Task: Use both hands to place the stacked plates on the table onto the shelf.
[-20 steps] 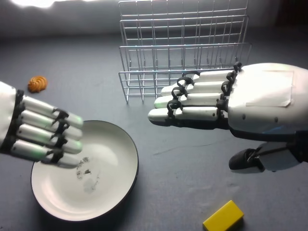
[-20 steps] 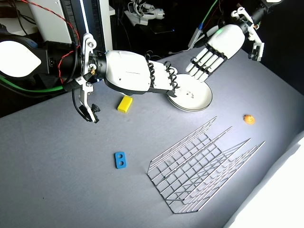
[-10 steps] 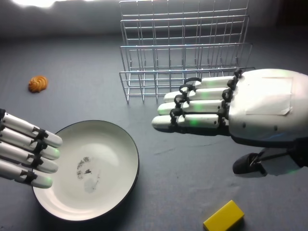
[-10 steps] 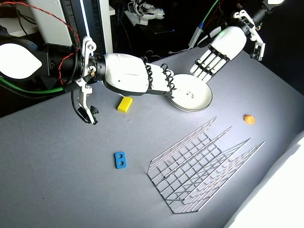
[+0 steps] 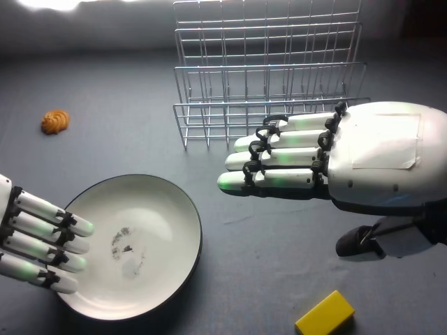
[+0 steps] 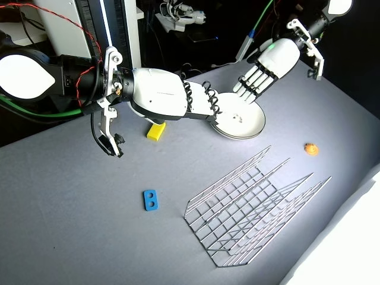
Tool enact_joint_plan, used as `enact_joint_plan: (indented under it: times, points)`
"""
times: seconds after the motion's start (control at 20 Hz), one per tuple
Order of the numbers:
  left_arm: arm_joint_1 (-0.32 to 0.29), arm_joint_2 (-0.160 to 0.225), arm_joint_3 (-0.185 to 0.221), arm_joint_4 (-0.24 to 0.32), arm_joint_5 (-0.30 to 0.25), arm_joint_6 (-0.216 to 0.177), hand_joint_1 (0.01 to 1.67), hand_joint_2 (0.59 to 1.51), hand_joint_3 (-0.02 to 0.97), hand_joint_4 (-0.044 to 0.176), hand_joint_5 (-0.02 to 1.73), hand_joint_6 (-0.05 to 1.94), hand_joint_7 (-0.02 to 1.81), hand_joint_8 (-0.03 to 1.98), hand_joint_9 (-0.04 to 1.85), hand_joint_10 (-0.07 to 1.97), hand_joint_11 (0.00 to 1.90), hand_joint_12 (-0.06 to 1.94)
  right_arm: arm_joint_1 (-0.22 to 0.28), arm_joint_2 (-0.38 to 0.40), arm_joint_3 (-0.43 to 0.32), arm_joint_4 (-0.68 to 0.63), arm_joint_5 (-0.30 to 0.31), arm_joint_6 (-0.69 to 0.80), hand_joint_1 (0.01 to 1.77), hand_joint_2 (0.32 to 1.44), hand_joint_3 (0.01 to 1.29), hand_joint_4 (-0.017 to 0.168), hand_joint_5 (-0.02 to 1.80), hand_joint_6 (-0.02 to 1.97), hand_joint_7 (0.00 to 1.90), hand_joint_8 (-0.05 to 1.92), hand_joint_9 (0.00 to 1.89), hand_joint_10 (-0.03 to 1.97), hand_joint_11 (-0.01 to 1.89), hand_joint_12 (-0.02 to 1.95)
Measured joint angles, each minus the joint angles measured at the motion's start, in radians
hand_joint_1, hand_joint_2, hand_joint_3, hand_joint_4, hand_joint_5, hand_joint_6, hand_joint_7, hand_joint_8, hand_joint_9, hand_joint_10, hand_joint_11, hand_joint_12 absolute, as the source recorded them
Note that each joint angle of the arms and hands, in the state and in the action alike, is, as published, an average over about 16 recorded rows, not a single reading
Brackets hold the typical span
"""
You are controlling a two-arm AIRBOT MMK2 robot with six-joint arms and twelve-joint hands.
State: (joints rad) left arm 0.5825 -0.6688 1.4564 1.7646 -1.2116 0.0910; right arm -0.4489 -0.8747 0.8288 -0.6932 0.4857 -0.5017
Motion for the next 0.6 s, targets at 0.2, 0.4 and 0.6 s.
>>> enact_joint_plan:
  times: [0.2, 0.4, 0.6]
  points:
    - [0.032, -0.006, -0.012, -0.023, 0.053, 0.003, 0.02, 1.128, 0.006, 0.005, 0.02, -0.02, 0.01, -0.01, 0.02, 0.01, 0.02, -0.01, 0.001, 0.000, 0.001, 0.000, -0.001, -0.001, 1.21, 0.97, 0.02, 0.004, 0.02, 0.02, 0.02, 0.01, 0.02, 0.00, 0.02, 0.40]
    - [0.056, -0.008, -0.018, -0.049, 0.102, 0.000, 0.02, 1.128, 0.006, 0.005, 0.02, -0.02, 0.02, -0.01, 0.02, 0.01, 0.02, -0.01, 0.002, 0.000, 0.001, 0.000, -0.001, -0.001, 1.19, 0.97, 0.02, 0.004, 0.02, 0.02, 0.02, 0.01, 0.02, 0.00, 0.02, 0.39]
    - [0.077, -0.009, -0.017, -0.074, 0.136, -0.003, 0.02, 1.129, 0.006, 0.005, 0.02, -0.02, 0.02, -0.01, 0.02, 0.01, 0.02, -0.01, 0.003, 0.000, 0.001, 0.000, -0.001, -0.001, 1.19, 0.96, 0.02, 0.004, 0.02, 0.02, 0.02, 0.01, 0.02, 0.00, 0.02, 0.34]
